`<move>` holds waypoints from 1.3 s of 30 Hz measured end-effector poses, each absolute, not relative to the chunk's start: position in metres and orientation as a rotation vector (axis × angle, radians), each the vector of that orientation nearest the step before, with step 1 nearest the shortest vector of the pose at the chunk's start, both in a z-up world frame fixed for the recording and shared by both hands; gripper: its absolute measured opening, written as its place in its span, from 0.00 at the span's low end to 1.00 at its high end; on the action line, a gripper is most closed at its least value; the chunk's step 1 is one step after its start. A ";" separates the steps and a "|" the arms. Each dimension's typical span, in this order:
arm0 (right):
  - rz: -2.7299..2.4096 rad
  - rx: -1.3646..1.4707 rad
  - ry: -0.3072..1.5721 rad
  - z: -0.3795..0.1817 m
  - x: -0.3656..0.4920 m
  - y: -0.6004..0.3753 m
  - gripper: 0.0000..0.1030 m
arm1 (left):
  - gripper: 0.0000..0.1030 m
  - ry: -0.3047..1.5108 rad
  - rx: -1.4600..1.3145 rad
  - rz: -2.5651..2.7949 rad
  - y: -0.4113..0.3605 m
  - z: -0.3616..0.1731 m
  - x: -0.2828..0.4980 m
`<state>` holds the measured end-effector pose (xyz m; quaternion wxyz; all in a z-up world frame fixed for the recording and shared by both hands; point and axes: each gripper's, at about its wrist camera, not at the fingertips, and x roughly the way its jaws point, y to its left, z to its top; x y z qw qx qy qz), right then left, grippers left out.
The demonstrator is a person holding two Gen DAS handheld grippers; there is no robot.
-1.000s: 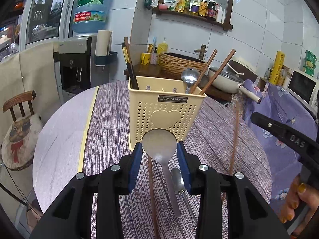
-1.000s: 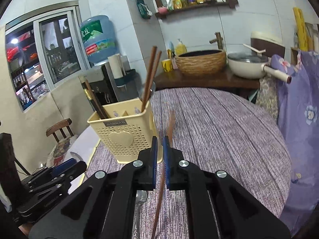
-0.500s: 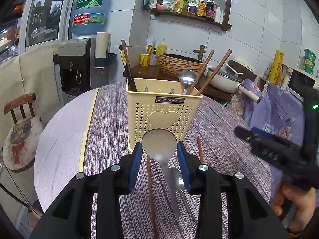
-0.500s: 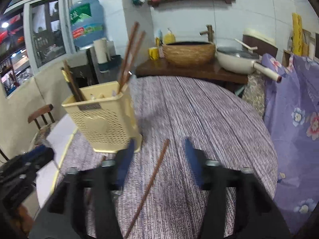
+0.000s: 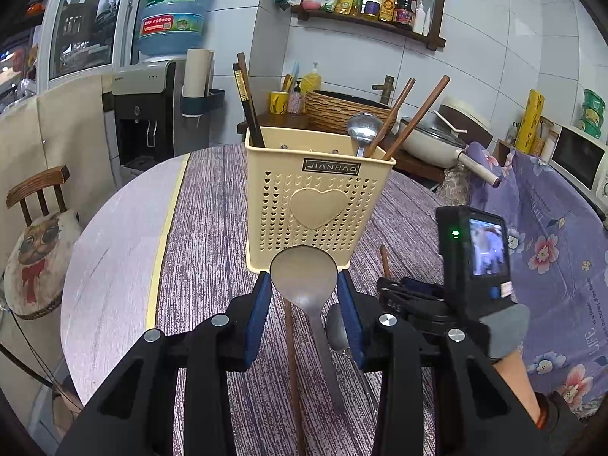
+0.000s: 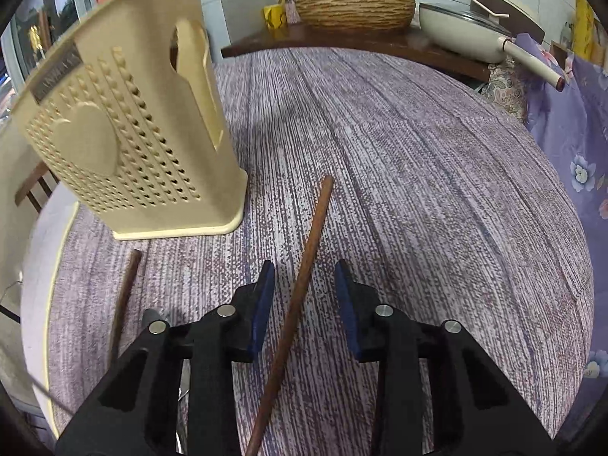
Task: Organize utensils
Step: 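Grasp a brown chopstick with the right gripper while the left gripper holds the spoon, then lift the chopstick with the right gripper toward the cream holder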
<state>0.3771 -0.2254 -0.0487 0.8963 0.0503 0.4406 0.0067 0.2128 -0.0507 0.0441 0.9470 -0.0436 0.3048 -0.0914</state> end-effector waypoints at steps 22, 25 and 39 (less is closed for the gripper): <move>0.155 0.298 0.780 -0.006 0.367 -0.251 0.07 | 0.35 0.614 -0.089 -0.181 -0.049 0.043 0.212; 0.193 0.303 0.718 0.018 0.344 -0.257 0.07 | 0.35 0.604 -0.086 -0.179 -0.049 0.046 0.210; 0.310 0.262 0.527 0.105 0.270 -0.277 0.07 | 0.35 0.572 -0.096 -0.172 -0.045 0.062 0.205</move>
